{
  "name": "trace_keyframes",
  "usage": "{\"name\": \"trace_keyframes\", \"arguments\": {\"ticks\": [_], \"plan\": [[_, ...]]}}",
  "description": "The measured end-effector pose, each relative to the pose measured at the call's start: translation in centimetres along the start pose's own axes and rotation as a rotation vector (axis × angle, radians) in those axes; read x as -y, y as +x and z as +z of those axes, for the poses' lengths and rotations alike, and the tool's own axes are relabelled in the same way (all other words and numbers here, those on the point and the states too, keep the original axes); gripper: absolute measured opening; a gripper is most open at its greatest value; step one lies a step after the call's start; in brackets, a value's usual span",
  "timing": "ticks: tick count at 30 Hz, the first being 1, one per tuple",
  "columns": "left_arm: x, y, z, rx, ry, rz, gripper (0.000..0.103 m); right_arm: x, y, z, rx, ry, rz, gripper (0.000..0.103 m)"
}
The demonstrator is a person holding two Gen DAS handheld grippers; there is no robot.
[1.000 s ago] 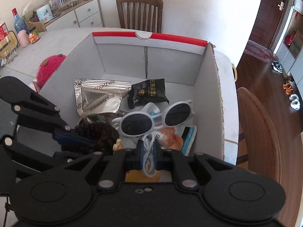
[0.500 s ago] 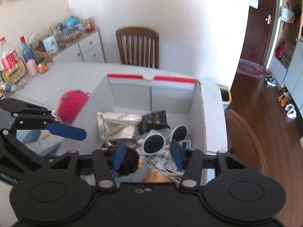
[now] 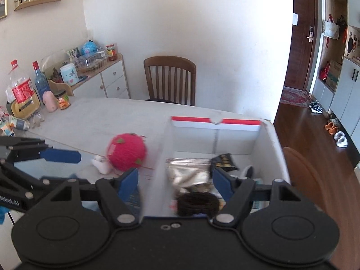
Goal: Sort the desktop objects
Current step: 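Withdraw both tools from the box toward the pink ball and tooth plush, then grasp the white tooth plush with left tool while right tool grasps pink fuzzy ball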
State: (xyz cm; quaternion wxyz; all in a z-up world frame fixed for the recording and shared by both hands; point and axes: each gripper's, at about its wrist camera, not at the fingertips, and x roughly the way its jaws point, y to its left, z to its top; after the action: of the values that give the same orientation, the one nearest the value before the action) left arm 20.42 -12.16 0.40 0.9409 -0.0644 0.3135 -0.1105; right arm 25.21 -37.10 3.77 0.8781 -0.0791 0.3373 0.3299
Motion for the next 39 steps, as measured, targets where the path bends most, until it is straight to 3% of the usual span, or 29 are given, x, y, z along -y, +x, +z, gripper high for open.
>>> {"name": "trace_keyframes", "arguments": {"ticks": [10, 19, 29, 39], "plan": [[-7.6, -7.3, -3.5, 0.020, 0.020, 0.049, 0.076, -10.3, 1.4, 0.2, -0.008, 0.013, -0.012, 0.103], [-12.3, -9.5, -5.8, 0.037, 0.003, 0.076, 0.082, -16.4, 4.0, 0.3, -0.037, -0.008, -0.017, 0.103], [-15.1, -6.2, -7.3, 0.074, 0.032, 0.119, 0.082, -16.7, 8.2, 0.9, -0.077, -0.038, -0.020, 0.103], [-15.4, 0.3, -7.2, 0.032, 0.074, 0.117, 0.082, -14.0, 12.3, 1.3, -0.119, -0.065, 0.010, 0.103]]}}
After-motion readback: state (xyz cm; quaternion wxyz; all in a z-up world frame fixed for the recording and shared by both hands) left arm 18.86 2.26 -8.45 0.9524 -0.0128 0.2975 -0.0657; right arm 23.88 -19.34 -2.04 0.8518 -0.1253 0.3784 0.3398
